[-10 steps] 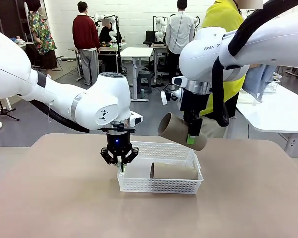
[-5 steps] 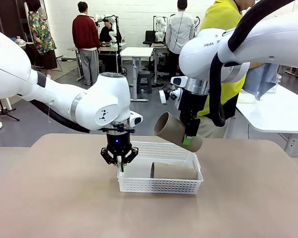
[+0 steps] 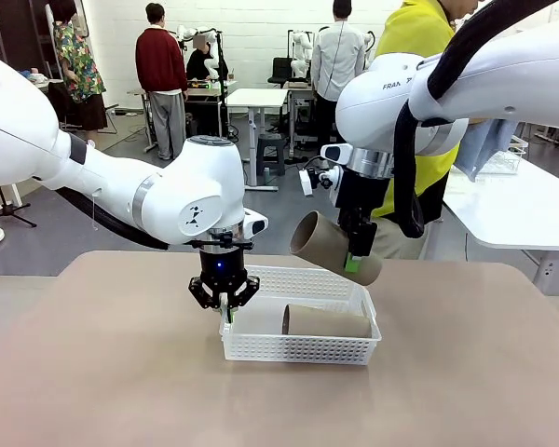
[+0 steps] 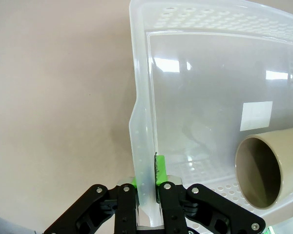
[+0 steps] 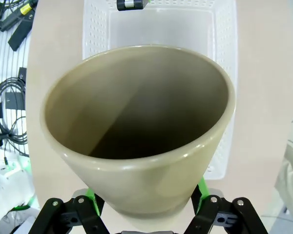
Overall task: Clean and organize the cups into the basket.
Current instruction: Pick up the Reusable plastic cup from the right side of the table and stack it inside the Organizing basket in the center of the table.
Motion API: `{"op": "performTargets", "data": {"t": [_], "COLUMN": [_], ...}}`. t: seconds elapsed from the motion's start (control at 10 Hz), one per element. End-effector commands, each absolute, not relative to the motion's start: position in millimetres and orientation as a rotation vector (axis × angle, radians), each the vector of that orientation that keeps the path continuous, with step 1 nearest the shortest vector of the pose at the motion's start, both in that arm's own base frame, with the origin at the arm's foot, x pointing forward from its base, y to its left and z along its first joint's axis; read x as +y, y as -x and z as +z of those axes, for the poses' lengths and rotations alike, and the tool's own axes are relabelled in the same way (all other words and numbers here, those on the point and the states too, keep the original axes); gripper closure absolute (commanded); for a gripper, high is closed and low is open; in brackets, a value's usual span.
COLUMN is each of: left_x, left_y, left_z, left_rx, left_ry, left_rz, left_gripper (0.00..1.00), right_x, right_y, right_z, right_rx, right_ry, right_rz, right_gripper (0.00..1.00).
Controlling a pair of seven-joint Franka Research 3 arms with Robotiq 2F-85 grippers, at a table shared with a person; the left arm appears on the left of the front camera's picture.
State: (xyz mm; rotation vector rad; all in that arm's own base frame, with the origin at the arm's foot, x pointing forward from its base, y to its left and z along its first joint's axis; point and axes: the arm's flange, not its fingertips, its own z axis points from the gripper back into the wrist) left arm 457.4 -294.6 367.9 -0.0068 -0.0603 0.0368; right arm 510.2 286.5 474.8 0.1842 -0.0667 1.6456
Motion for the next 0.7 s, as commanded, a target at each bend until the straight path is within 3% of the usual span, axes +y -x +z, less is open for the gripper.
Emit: {"op": "performTargets", "data": {"t": [0.0,0.6], "left_x": [-296,-296], "left_y": [-457,-457], "left_z": [370,370], "left_rx": [-0.066,-0.066], "left_ry": [0.011,0.011], "left_rz": [0.038,0.038], "left_gripper": [1.0,1.0], "right_x": [297,322], "right_y": [-516,-552], "right_z": [464,403], "right_rx": [-0.107,-0.097], "right_ry": [-0.192,-0.162], "right_rz": [1.711,1.704], "right_gripper": [0.17,0.17]}}
